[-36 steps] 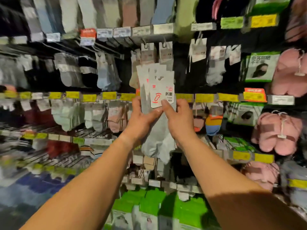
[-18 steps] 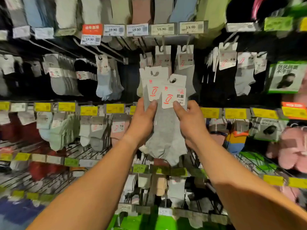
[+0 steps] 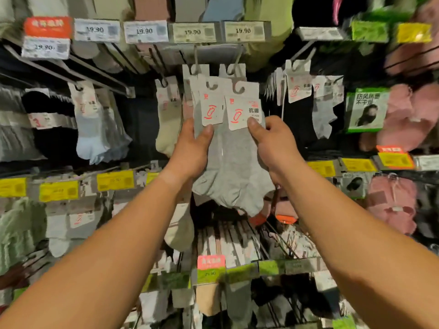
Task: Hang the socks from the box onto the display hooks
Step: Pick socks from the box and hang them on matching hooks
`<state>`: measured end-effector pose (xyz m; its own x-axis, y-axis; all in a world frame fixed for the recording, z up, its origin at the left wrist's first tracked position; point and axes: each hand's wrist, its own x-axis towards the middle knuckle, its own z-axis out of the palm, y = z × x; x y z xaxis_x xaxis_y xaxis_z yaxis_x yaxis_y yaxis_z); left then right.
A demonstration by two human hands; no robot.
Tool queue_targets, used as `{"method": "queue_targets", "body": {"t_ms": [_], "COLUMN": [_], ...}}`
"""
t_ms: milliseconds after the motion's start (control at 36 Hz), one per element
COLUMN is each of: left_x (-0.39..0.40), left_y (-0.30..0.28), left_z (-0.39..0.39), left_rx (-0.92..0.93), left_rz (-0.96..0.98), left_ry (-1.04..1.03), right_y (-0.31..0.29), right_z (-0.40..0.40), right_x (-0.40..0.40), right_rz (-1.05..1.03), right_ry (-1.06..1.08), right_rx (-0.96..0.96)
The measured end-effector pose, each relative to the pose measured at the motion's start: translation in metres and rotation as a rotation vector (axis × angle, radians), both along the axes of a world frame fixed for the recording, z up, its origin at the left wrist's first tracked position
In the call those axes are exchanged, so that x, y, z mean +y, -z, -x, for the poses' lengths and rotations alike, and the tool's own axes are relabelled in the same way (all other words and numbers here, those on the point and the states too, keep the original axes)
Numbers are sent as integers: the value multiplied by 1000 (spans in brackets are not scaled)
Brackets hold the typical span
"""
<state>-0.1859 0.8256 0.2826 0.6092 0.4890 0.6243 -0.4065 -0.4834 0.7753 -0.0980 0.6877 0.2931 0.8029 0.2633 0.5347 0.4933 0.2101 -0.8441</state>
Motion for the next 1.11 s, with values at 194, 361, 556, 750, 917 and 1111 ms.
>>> {"method": "queue_targets", "body": {"t_ms": [194,361,556,750,917,1111], "left_x": [3,9,21,31,33,35], "left_y": [-9,-13,-16,-13,-12,-12], "left_z": [-29,-40,-41,-39,-36,-32], "left_rx": [-5,-13,-46,-45,-32,-22], "left_rz": [115,153,205,216,229,233], "left_ry": [32,33,35,67,87,68], "right_y": [-30,-56,-82,-99,-95,-91], "right_z": [-33,-50,-68,-80,-99,-111], "right_x": [3,14,26,34,51,75], "right_rz": [38,-2,-23,-35,145,378], "right_ry": [-71,-93,-103,-38,73,180], "right_rx": [-13,-31,-80,-65,-52,14]}}
